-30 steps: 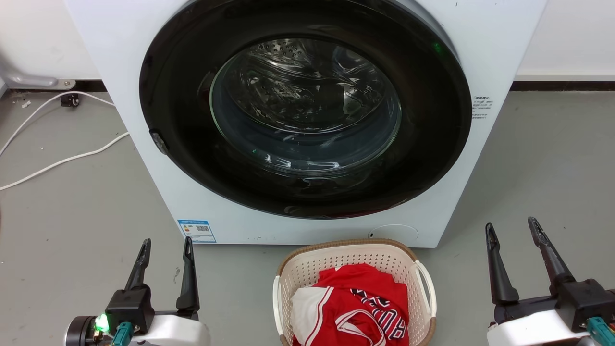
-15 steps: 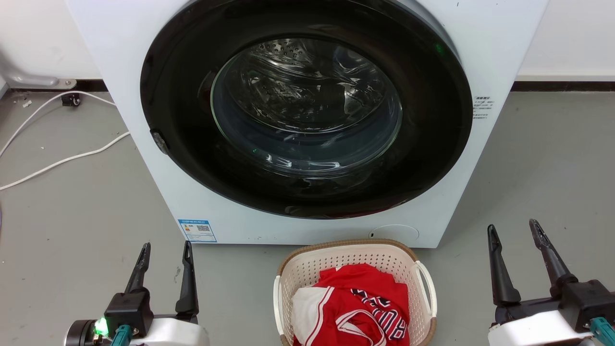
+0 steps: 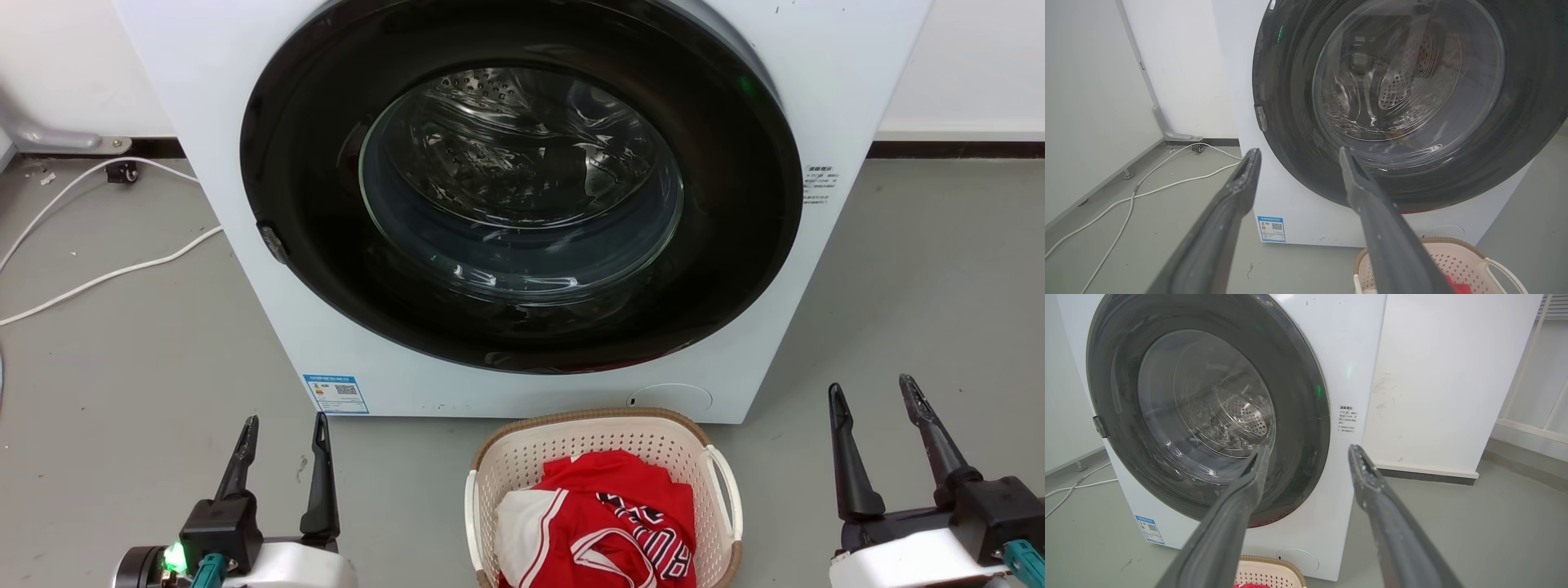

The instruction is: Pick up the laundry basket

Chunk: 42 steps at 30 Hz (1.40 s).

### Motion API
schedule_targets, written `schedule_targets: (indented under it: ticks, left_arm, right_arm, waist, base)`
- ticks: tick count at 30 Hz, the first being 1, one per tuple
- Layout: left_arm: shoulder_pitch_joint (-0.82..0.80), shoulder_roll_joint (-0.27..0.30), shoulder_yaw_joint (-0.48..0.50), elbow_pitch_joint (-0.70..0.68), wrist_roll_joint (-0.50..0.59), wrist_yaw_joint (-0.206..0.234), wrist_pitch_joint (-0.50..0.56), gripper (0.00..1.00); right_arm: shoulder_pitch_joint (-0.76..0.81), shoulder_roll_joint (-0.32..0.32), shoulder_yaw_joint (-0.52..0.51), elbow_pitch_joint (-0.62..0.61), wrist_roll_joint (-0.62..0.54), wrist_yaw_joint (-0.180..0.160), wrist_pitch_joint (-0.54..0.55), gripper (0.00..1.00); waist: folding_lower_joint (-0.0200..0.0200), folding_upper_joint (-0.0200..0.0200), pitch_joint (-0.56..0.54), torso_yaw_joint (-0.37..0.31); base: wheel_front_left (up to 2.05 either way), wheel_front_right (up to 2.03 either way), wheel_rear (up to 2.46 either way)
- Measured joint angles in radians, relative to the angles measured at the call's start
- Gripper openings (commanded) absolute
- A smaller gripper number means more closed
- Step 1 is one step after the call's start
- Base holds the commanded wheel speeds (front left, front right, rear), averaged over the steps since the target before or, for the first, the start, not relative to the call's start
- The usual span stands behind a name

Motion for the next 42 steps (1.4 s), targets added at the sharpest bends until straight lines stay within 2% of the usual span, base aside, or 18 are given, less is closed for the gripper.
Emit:
schedule_targets:
  ticks: [10, 20, 29, 42]
  left_arm:
    - [-0.026, -0.001, -0.024, 0.062, -0.001, -0.022, 0.000, 1.00]
    - [-0.176, -0.001, -0.069, 0.255, -0.005, -0.063, 0.000, 1.00]
    - [-0.379, 0.008, -0.128, 0.482, 0.003, -0.095, 0.000, 1.00]
    - [-0.612, 0.007, -0.227, 0.771, -0.044, -0.104, 0.000, 1.00]
  right_arm:
    - [-0.020, 0.000, 0.014, 0.045, -0.011, 0.000, 0.000, 1.00]
    - [-0.156, -0.001, 0.016, 0.191, -0.057, 0.000, 0.000, 1.00]
    - [-0.336, -0.002, 0.014, 0.388, -0.114, 0.000, 0.000, 1.00]
    - [-0.550, -0.059, 0.067, 0.653, -0.116, 0.000, 0.000, 1.00]
  waist:
    - [0.0000, 0.0001, 0.024, -0.009]
    - [0.0000, 0.0000, 0.097, -0.020]
    - [0.0001, 0.0000, 0.237, -0.029]
    - [0.0001, 0.0000, 0.478, -0.035]
  base:
    - [0.00, 0.00, 0.00]
    - [0.00, 0.00, 0.00]
    - [0.00, 0.00, 0.00]
    - [0.00, 0.00, 0.00]
